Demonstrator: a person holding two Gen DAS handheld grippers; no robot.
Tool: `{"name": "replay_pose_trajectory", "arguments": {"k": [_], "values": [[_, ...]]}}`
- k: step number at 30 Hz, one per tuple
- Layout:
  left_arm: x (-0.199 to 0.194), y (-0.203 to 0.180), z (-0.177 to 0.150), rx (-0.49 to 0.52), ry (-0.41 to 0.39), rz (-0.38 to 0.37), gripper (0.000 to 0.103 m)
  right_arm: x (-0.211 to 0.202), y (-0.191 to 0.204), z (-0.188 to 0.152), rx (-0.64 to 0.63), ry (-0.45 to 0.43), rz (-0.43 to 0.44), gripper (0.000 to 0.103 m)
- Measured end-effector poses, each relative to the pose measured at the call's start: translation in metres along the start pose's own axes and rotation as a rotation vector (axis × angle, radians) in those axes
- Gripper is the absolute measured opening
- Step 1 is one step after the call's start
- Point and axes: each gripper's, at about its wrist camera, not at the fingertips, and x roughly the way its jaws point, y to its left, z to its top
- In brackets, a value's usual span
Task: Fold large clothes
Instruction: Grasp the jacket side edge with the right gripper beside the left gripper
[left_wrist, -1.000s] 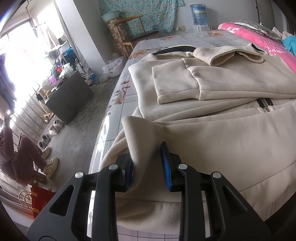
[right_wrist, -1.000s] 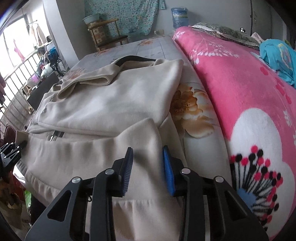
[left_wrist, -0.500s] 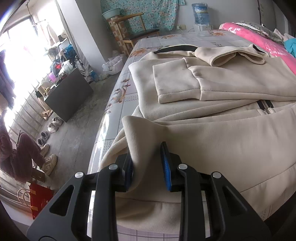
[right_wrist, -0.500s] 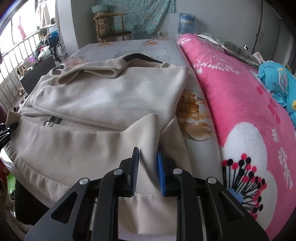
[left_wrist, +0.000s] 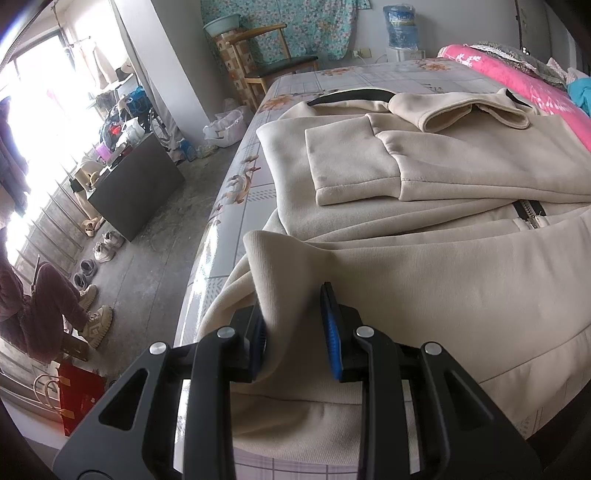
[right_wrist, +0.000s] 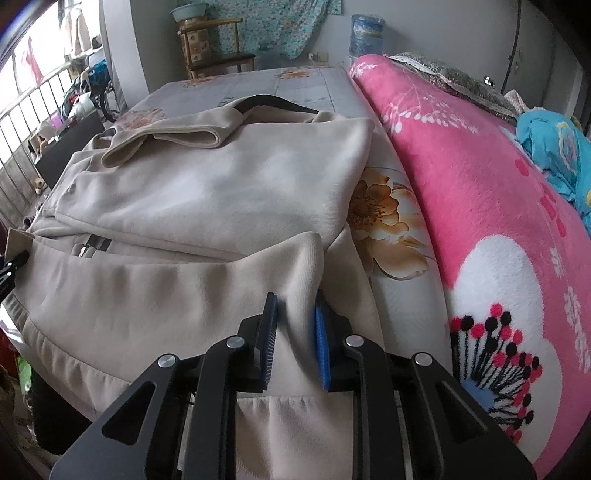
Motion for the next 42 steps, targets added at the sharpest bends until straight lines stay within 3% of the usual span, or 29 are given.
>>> {"name": "replay_pose_trajectory", "arguments": {"k": [32, 42], "values": [[-0.0025, 0.0067, -0.0041, -0.016, -0.012, -0.025, 0.026, 0.0025, 0.0077, -0.0027, 0.002, -0.015, -0.063, 0.02], [-0.0007, 0.0013, -0.0007, 0.003, -0.011, 0.006, 0.027, 0.0023, 0.0068, -0.0058, 0.006, -0.04, -0.068, 0.02]]}}
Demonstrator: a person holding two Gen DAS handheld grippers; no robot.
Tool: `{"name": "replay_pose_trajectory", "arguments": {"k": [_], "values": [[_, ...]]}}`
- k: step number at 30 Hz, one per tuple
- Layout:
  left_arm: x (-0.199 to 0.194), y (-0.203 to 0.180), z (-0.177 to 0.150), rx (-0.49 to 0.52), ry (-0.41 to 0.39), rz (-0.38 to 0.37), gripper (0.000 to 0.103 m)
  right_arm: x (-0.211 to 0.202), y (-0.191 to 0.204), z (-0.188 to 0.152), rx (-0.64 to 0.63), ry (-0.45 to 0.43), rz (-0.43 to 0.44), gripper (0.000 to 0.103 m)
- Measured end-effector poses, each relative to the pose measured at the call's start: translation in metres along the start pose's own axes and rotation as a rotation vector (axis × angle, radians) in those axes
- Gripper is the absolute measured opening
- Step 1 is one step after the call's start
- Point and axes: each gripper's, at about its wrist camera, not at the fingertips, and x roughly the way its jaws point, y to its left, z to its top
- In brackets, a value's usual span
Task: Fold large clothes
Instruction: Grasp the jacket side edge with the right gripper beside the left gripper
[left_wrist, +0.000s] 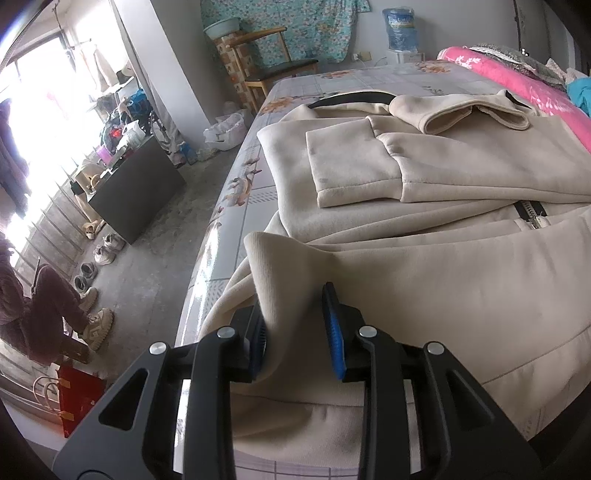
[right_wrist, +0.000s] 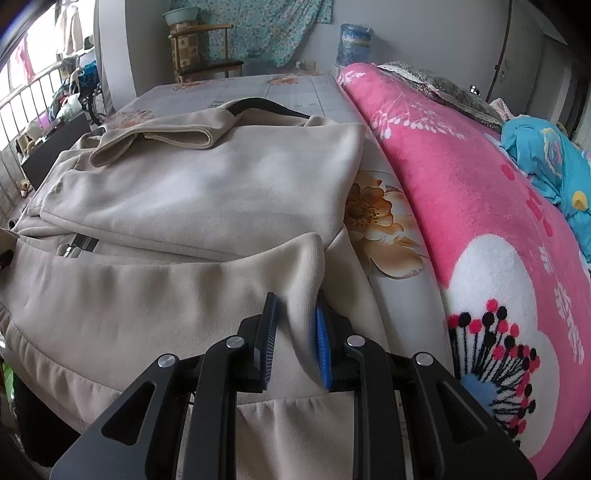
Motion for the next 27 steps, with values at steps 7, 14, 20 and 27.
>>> {"name": "replay_pose_trajectory", "arguments": {"k": [7, 14, 20, 27], "values": [[0.0006, -0.0014, 0.0023, 0.006, 0.009, 0.008, 0.027, -0.0001, -0.0024, -0.0011, 0.003, -0.008, 0.012, 0.02], [0.0, -0.0028, 0.0024, 0.012, 0.012, 0.019, 0.027, 0.0001, -0.0032, -0.0007, -0.006, -0.009, 0.015, 0.02], [-0.0003, -0.0041, 0.0024, 0.016, 0.014, 0.029, 0.027, -0.0011, -0.0004, -0.0015, -0.019, -0.017, 0.003, 0.02], [-0.0001, -0.0043, 0.0026, 0.021, 0.011, 0.037, 0.027, -0.0019, -0.0022, -0.0023, -0.01, -0.021, 0.016, 0.02]]}}
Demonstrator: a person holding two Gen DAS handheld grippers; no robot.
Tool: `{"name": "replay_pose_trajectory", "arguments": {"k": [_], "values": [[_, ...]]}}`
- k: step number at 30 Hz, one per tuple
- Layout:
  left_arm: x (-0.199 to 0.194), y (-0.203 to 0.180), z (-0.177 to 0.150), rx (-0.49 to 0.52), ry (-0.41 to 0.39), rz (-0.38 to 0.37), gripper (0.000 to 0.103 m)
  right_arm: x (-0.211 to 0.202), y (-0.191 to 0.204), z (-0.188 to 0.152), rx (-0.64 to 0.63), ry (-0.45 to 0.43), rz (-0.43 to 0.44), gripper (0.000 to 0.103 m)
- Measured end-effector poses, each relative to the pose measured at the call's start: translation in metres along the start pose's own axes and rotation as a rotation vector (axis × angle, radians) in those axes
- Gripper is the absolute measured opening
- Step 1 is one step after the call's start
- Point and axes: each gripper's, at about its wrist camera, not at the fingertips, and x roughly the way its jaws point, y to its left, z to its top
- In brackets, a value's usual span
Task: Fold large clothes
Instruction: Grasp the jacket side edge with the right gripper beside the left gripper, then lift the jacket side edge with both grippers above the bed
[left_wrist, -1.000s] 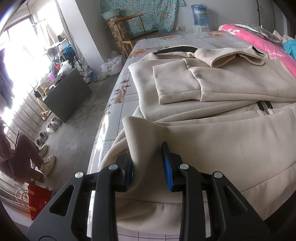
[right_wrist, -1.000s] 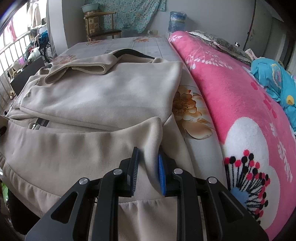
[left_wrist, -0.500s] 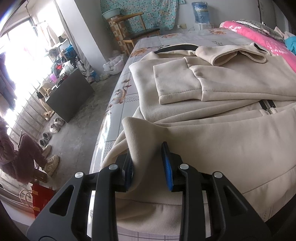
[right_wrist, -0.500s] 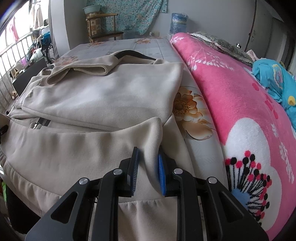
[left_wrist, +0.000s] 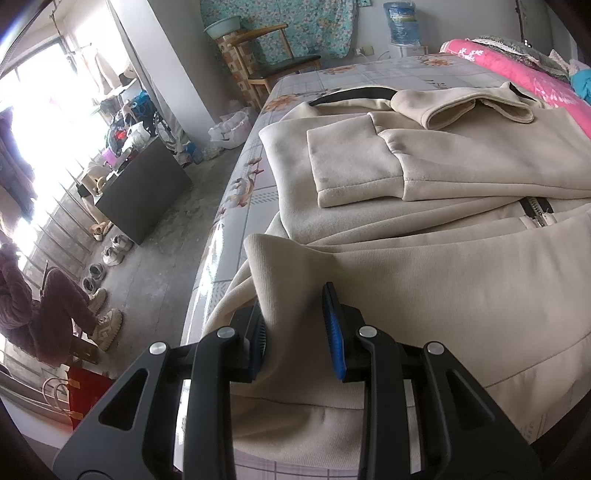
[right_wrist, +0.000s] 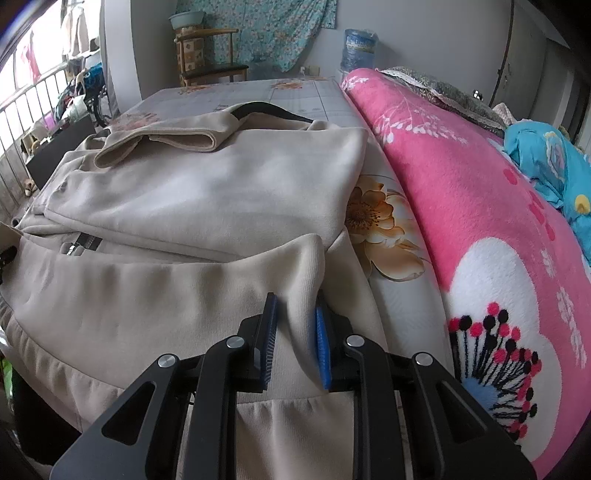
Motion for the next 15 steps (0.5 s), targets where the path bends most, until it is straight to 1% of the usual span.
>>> {"name": "replay_pose_trajectory", "arguments": {"k": [5, 7, 9, 10, 11, 15], "values": [[-0.0004, -0.0015, -0.0009, 0.008, -0.011, 0.015, 0.027, -0.0007, -0.0002, 0.0003, -0.004, -0.003, -0.003, 0.019], [-0.0006, -0.0018, -0.001, 0.007, -0.011, 0.017, 0.027, -0.0012, -0.0003, 0.0004, -0.006, -0.006, -0.005, 0.017], [-0.0005, -0.0017, -0.0008, 0.007, -0.011, 0.015, 0.027, -0.0026, -0.0004, 0.0, -0.008, -0.013, -0.009, 0.01], [-0.0005, -0.0016, -0.0009, 0.005, -0.012, 0.014, 0.027, -0.0038, -0.001, 0.0003, -0.003, -0.016, -0.006, 0.009], [-0.0005, -0.0017, -0.0008, 0.005, -0.012, 0.013, 0.026, -0.0046, -0.0013, 0.0, 0.0, -0.018, -0.003, 0.008], [-0.0013, 0.0, -0.0012, -0.011, -0.01, 0.011, 0.016, -0.0099, 0.0004, 0.0008, -0.006, -0.034, -0.006, 0.007]]}}
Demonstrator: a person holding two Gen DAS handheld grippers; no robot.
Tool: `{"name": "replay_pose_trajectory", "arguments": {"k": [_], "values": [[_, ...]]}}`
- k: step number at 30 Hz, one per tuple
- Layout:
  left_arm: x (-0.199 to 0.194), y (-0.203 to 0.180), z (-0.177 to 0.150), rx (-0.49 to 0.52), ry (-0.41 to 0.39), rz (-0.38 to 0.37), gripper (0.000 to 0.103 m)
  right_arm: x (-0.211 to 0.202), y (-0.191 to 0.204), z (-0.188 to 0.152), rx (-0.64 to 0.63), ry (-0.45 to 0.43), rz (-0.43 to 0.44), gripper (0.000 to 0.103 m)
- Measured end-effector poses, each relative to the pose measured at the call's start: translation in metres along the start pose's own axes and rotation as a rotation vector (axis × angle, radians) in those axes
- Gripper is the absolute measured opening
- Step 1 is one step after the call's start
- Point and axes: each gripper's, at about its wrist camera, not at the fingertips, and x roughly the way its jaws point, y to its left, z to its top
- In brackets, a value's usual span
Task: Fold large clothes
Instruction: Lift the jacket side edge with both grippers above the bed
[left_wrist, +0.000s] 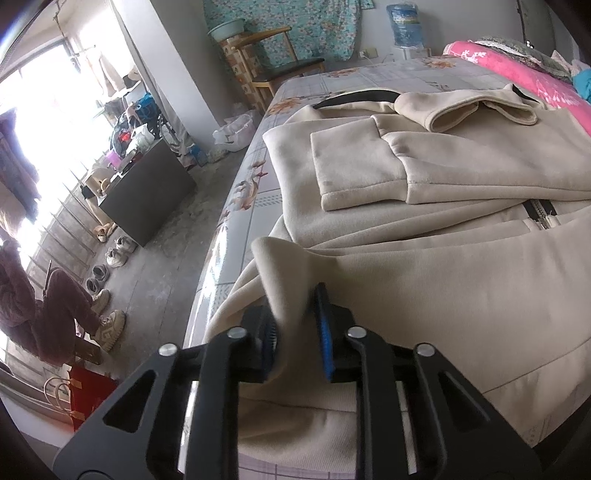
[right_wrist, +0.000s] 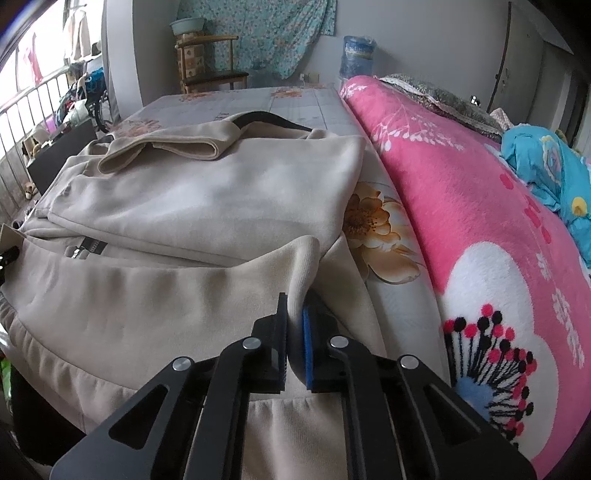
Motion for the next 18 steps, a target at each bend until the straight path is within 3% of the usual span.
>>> {"name": "replay_pose_trajectory", "arguments": {"k": [6, 18], "values": [[-0.017, 0.008, -0.003, -0.032, -0.035, -0.017, 0.007, -0.017, -0.001, 0.001, 0.012, -0.046, 0.003, 0.006], [-0.068, 0.02, -0.008, -0.074, -0.135, -0.011, 0.006, -0.063, -0.001, -0.004, 0.011, -0.149, -0.014, 0.006]]}}
